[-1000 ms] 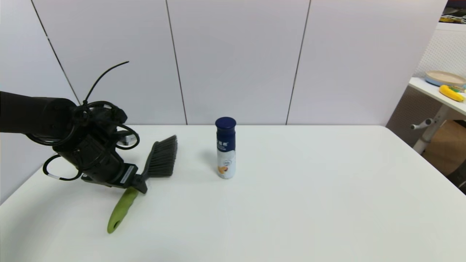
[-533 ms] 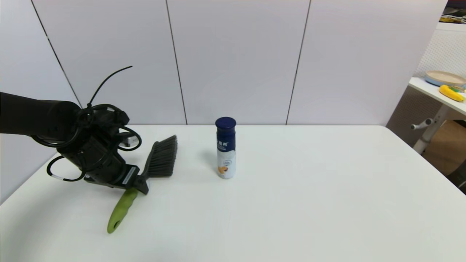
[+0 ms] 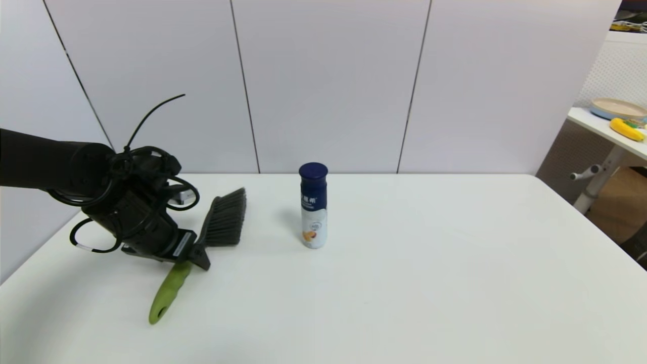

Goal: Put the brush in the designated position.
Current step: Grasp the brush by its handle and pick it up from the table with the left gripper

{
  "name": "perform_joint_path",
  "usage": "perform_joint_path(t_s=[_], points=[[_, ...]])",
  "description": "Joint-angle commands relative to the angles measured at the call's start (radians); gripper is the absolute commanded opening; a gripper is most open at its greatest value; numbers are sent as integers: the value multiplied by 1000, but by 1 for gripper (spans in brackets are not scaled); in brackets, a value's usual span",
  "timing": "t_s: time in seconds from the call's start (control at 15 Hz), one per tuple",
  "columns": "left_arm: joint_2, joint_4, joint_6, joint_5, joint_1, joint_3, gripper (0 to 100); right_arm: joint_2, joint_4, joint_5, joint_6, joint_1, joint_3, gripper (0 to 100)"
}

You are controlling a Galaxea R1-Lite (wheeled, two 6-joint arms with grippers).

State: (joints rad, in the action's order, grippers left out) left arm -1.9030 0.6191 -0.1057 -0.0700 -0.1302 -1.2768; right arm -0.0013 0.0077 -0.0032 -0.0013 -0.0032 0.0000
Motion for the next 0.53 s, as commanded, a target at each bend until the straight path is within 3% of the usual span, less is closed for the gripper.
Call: perform_joint_path(t_s=[0.07, 0.53], points=[[-1, 5, 0, -2, 1, 4, 100, 1, 0, 0, 0, 0, 2, 100], [2, 10, -8, -2, 1, -3, 100, 1, 0, 0, 0, 0, 2, 100]])
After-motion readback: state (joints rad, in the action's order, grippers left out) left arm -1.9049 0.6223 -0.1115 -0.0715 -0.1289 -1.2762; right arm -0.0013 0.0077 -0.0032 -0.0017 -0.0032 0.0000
